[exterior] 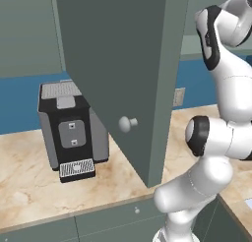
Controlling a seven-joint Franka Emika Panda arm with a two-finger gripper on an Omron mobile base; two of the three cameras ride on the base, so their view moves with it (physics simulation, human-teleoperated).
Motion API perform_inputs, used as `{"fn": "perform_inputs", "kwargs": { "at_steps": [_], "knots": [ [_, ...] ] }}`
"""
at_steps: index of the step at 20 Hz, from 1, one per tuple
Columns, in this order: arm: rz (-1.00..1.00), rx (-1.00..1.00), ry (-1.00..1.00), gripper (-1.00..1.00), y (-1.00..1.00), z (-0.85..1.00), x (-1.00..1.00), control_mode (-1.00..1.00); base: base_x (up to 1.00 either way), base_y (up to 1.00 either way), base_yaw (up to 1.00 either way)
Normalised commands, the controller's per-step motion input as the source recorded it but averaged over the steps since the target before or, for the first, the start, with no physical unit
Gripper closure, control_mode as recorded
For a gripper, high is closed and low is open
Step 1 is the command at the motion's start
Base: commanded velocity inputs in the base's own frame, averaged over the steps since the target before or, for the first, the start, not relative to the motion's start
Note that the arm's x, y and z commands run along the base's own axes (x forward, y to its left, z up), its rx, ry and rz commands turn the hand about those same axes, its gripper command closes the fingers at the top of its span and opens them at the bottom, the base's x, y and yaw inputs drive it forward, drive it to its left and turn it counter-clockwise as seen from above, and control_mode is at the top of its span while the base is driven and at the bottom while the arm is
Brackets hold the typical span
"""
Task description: Open the cabinet directly in front. Then move the beer and the cup to the dining counter with the candle on it.
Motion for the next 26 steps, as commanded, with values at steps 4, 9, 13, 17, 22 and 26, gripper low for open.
{"fn": "perform_inputs", "kwargs": {
  "at_steps": [4,9,13,17,22,26],
  "knots": [
    [0.0,0.0,0.06,-1.0,0.0,0.0,0.15,-1.0,0.0,0.0,0.0],
    [0.0,0.0,0.02,-1.0,0.0,0.0,0.0,-1.0,0.0,0.0,0.0],
    [0.0,0.0,0.05,-1.0,0.0,-0.01,0.0,-1.0,0.0,0.0,0.0],
    [0.0,0.0,0.05,-1.0,0.0,-0.1,0.0,-1.0,0.0,0.0,0.0],
    [0.0,0.0,0.01,-1.0,0.0,-0.13,0.0,-1.0,0.0,0.0,0.0],
    [0.0,0.0,0.0,-1.0,0.0,-0.19,0.0,-1.0,0.0,0.0,0.0]
  ]
}}
